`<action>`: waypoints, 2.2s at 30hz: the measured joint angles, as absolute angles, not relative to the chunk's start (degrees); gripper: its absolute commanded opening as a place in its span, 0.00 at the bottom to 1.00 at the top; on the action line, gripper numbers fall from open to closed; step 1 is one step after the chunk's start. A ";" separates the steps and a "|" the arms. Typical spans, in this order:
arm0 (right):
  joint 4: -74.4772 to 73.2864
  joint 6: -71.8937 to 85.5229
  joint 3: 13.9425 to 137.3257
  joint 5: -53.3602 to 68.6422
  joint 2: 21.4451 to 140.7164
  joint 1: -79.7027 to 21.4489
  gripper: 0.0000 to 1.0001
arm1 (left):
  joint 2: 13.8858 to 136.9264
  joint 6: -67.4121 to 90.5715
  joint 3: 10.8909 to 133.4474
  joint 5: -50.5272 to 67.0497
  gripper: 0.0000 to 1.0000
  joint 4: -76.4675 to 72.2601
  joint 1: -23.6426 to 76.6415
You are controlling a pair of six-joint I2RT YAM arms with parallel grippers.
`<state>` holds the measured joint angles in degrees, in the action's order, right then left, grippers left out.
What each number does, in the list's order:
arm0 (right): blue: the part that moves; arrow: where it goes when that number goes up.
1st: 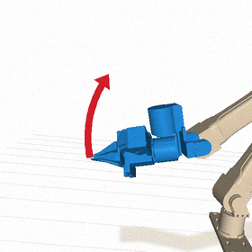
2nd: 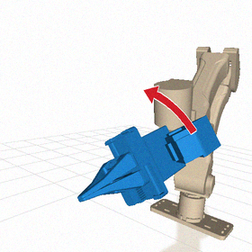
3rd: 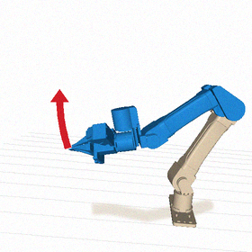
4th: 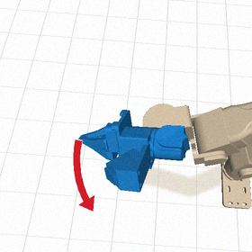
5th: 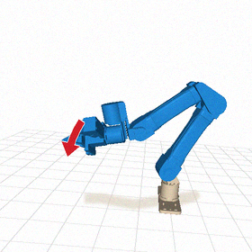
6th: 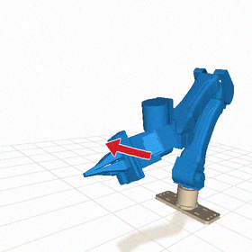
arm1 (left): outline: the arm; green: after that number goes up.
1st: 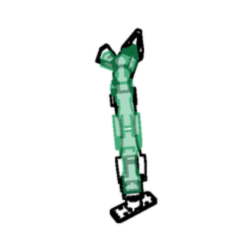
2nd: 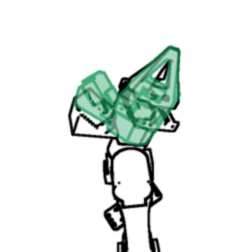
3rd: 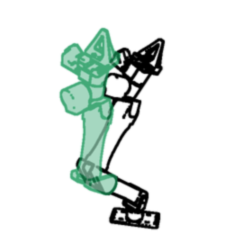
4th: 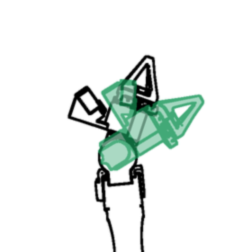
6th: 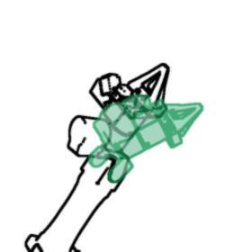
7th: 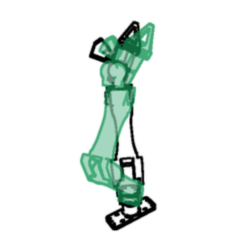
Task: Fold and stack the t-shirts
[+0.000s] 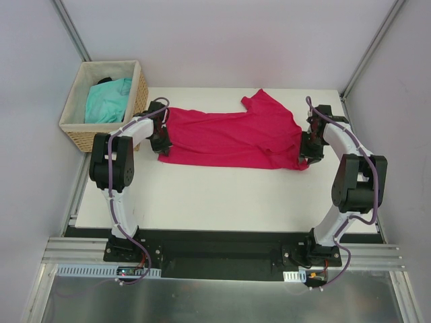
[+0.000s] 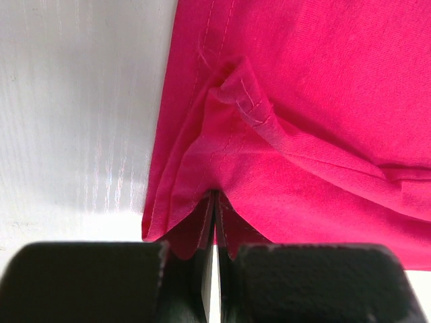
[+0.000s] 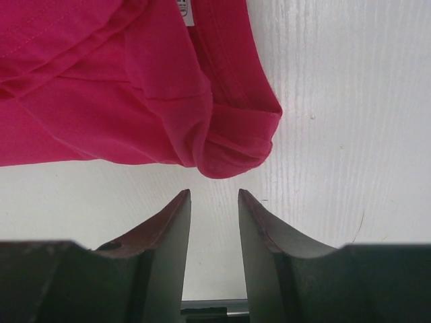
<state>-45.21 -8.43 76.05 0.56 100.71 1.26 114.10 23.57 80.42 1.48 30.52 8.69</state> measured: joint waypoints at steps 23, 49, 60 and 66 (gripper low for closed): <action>-43.86 -8.64 75.09 1.98 103.00 0.58 0.21 | 114.13 23.57 80.42 1.45 0.00 30.52 8.69; -45.93 -11.25 80.64 -4.71 105.58 0.49 0.01 | 114.17 23.55 80.53 1.45 0.00 30.57 8.69; -47.40 -12.56 82.67 -9.93 107.35 0.45 0.01 | 114.21 23.46 80.79 1.45 0.00 30.85 8.71; -48.23 -12.47 84.01 -10.11 108.53 0.45 0.32 | 114.24 23.27 80.86 1.43 0.00 30.94 8.69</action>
